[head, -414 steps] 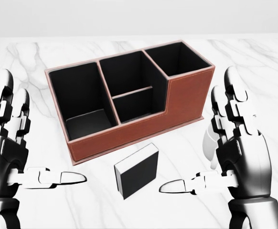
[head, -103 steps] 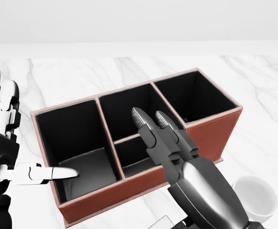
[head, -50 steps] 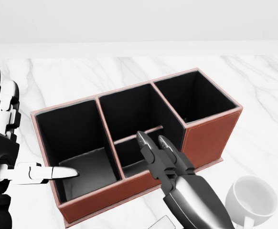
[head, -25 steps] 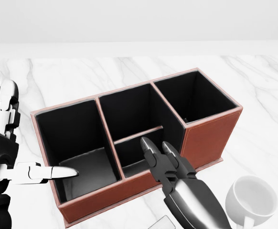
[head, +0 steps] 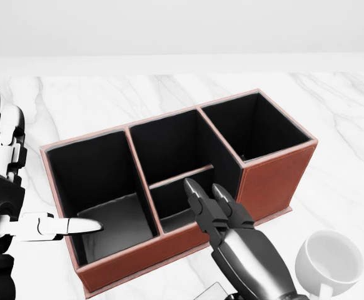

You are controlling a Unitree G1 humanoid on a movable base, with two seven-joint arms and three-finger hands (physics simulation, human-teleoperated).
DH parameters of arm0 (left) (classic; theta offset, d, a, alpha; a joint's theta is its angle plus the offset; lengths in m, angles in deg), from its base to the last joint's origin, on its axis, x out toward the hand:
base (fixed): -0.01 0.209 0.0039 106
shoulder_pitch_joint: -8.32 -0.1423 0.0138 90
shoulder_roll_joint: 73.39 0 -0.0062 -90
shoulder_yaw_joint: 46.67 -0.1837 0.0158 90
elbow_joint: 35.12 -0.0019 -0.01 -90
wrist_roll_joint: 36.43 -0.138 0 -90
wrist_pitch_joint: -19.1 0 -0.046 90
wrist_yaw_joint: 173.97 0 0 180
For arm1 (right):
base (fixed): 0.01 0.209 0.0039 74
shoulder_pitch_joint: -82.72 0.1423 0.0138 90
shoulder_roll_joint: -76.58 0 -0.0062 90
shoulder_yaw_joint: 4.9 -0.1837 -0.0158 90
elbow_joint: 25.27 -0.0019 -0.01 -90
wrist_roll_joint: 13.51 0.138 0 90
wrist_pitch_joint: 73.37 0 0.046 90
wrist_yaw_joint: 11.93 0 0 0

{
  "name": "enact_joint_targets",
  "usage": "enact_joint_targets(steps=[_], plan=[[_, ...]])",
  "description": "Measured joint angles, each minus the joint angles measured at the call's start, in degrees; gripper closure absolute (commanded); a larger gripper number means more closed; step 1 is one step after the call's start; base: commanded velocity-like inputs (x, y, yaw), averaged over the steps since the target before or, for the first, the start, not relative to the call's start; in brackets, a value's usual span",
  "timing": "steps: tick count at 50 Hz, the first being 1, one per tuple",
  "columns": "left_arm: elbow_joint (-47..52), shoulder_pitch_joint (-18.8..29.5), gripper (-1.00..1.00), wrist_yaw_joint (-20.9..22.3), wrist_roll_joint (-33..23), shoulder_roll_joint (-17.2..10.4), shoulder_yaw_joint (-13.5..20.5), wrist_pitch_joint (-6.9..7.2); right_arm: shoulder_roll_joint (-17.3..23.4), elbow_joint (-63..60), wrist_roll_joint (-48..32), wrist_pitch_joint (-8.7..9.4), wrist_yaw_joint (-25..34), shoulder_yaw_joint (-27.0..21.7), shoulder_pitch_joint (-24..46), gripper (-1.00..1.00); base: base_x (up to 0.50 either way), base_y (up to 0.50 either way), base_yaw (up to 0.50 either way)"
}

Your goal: Pick up the book and place it in the front compartment of the caddy.

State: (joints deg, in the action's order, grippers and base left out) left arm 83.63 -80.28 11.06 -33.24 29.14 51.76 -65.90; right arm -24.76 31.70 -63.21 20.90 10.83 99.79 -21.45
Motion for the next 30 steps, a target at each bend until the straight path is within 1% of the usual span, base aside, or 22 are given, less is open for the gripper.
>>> enact_joint_targets(steps=[30], plan=[[-0.37,0.26,-1.0,0.01,0.1,-0.17,0.31,0.0,-0.66,4.25,-2.1,-3.62,-0.23,-0.39,2.18,-1.0,0.0,0.0,0.0]])
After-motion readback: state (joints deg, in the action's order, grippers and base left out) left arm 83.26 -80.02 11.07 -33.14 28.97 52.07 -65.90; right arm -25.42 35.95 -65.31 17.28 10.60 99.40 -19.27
